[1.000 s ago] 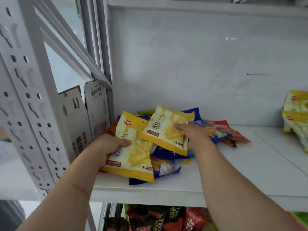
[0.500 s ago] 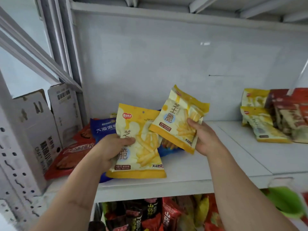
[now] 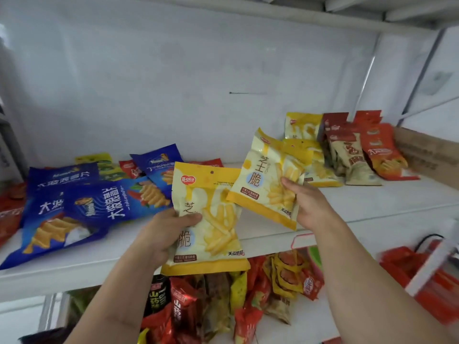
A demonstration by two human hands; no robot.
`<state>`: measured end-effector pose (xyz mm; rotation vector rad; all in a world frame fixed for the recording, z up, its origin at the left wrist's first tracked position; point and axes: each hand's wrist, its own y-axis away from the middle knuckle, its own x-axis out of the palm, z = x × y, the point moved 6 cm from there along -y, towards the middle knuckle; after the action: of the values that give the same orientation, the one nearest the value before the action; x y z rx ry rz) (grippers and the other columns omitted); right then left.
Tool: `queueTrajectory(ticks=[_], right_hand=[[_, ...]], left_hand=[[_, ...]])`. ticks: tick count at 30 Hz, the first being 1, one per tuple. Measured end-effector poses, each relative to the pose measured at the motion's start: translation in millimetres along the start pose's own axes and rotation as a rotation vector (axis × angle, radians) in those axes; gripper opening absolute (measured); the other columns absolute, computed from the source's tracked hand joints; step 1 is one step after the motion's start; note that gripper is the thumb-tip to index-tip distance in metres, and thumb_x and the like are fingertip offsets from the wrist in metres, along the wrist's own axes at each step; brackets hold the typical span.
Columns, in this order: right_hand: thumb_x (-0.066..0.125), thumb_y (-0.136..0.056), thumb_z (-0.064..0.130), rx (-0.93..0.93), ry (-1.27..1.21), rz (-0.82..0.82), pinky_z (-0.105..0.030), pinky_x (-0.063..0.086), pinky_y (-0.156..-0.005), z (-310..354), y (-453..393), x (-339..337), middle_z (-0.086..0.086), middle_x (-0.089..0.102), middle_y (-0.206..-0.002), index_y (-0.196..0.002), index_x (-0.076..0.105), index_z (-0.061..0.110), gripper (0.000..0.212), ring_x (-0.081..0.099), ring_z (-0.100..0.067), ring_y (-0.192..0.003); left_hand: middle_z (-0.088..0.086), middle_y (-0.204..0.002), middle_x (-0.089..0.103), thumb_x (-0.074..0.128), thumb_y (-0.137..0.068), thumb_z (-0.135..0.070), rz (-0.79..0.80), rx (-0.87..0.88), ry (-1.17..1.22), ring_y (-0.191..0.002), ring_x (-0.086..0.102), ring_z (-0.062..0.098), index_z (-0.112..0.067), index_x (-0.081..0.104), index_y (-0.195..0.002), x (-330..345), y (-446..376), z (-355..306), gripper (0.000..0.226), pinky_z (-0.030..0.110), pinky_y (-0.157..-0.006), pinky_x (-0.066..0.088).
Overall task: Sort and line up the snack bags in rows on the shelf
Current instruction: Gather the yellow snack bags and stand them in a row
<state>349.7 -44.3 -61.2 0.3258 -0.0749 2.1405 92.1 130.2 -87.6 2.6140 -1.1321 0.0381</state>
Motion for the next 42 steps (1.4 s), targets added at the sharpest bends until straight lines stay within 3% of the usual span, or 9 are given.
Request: queueTrajectory(ticks=[6,15,19,22,24,28,33,38,42], right_hand=[[0.073,-0.09,0.021,-0.003,0.007,-0.04,-0.047,0.059,-0.082,16.3,-20.1,-72.9,-0.006,0.077,-0.107,-0.117,0.071,0.014,0.028,0.075,-0.026,-0.096],[0.076,-0.086,0.025,-0.089,0.046,-0.092,-0.054,0.057,-0.089,59.4,-77.4,-136.0,-0.007,0.077,-0.107,-0.118,0.07,0.015,0.034,0.075,-0.032,-0.096],[0.075,-0.087,0.024,-0.122,0.092,-0.095,-0.041,0.06,-0.069,75.6,-103.8,-157.2,-0.002,0.079,-0.102,-0.115,0.068,0.021,0.029,0.077,-0.027,-0.082],[0.077,-0.086,0.023,-0.098,0.146,-0.091,-0.04,0.06,-0.074,74.6,-125.1,-169.6,-0.002,0.078,-0.103,-0.112,0.07,0.019,0.027,0.077,-0.021,-0.087],[0.081,-0.082,0.026,-0.085,0.204,-0.079,-0.044,0.059,-0.081,71.6,-141.2,-173.4,-0.005,0.077,-0.108,-0.119,0.067,0.015,0.041,0.076,-0.025,-0.091],[0.095,-0.056,0.051,-0.083,0.273,-0.05,-0.055,0.053,-0.097,55.9,-189.6,-187.9,-0.008,0.071,-0.125,-0.143,0.049,0.014,0.104,0.073,-0.033,-0.101],[0.084,-0.079,0.033,-0.165,0.401,0.022,-0.05,0.058,-0.09,58.3,-216.0,-184.0,0.0,0.078,-0.101,-0.11,0.07,0.02,0.037,0.075,-0.024,-0.093],[0.079,-0.084,0.035,-0.267,0.503,0.035,-0.035,0.057,-0.083,56.1,-246.7,-187.2,0.003,0.074,-0.102,-0.109,0.068,0.021,0.03,0.071,-0.016,-0.092],[0.078,-0.081,0.042,-0.291,0.526,0.025,-0.039,0.057,-0.084,58.5,-264.1,-191.2,0.003,0.073,-0.102,-0.106,0.069,0.023,0.033,0.069,-0.018,-0.092]], left_hand=[[0.024,-0.105,0.076,0.072,-0.088,-0.005,-0.007,-0.005,0.02,-0.097,0.073,0.043,0.002,0.067,-0.117,61.7,-21.9,13.7,0.03,0.063,-0.093,0.054],[0.017,-0.102,0.078,0.068,-0.091,-0.004,0.023,0.045,0.026,-0.091,0.076,0.038,-0.004,0.068,-0.115,120.5,-84.4,-10.8,0.024,0.047,-0.077,0.061],[0.017,-0.103,0.078,0.068,-0.092,-0.005,0.056,0.05,0.031,-0.093,0.076,0.038,-0.004,0.07,-0.115,143.2,-112.0,-21.9,0.023,0.052,-0.086,0.059],[0.018,-0.104,0.077,0.068,-0.092,-0.005,0.066,0.037,0.039,-0.095,0.075,0.038,-0.003,0.07,-0.116,159.3,-126.6,-24.8,0.024,0.056,-0.091,0.057],[0.019,-0.104,0.077,0.068,-0.092,-0.004,0.063,0.038,0.052,-0.095,0.075,0.039,-0.003,0.07,-0.116,170.7,-133.6,-27.2,0.024,0.053,-0.088,0.058],[0.02,-0.104,0.077,0.067,-0.092,-0.003,0.049,0.051,0.07,-0.095,0.075,0.04,0.0,0.069,-0.116,194.0,-147.2,-27.8,0.024,0.048,-0.078,0.063],[0.022,-0.101,0.077,0.071,-0.089,-0.003,-0.037,0.052,0.083,-0.088,0.076,0.039,0.003,0.067,-0.112,230.2,-160.2,-18.4,0.025,0.046,-0.07,0.064],[0.023,-0.1,0.077,0.069,-0.091,-0.004,-0.079,0.045,0.037,-0.091,0.075,0.041,0.002,0.069,-0.11,272.4,-169.2,-5.7,0.021,0.053,-0.085,0.06],[0.019,-0.099,0.078,0.072,-0.091,-0.009,-0.132,0.043,-0.002,-0.091,0.076,0.039,0.0,0.069,-0.11,299.0,-179.1,3.5,0.022,0.055,-0.088,0.059]])
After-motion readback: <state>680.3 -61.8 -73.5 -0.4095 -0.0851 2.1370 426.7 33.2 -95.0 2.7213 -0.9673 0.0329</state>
